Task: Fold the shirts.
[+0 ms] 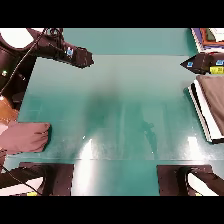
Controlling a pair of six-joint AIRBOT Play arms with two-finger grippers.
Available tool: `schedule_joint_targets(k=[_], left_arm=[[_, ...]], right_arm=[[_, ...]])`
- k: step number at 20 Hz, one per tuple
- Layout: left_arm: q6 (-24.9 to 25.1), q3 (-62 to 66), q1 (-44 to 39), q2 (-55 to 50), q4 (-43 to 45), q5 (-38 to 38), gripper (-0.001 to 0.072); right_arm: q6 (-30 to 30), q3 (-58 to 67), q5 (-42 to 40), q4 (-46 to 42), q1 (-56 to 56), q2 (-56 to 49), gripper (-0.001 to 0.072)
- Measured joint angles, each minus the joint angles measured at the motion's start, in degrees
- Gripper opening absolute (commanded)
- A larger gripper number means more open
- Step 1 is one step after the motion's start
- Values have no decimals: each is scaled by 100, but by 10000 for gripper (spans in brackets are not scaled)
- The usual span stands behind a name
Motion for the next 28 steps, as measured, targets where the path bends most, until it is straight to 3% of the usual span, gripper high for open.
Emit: schedule_joint_targets(k=[11, 18, 26, 27, 28], left_arm=[[0, -2, 0, 0, 0, 55, 24], [2, 4, 63, 57, 22, 555, 24], [13, -918, 1222, 1311, 1449, -1266, 26], [-39, -1272, 1399, 1515, 1711, -1563, 150], [-101, -1639, 1563, 1703, 1965, -1781, 473]], right_arm=[[0, 0, -2, 4, 0, 0, 14], [2, 0, 20, 4, 0, 0, 14], [2, 0, 22, 4, 0, 0, 14], [2, 0, 22, 4, 0, 0, 14], [2, 0, 22, 4, 0, 0, 14]])
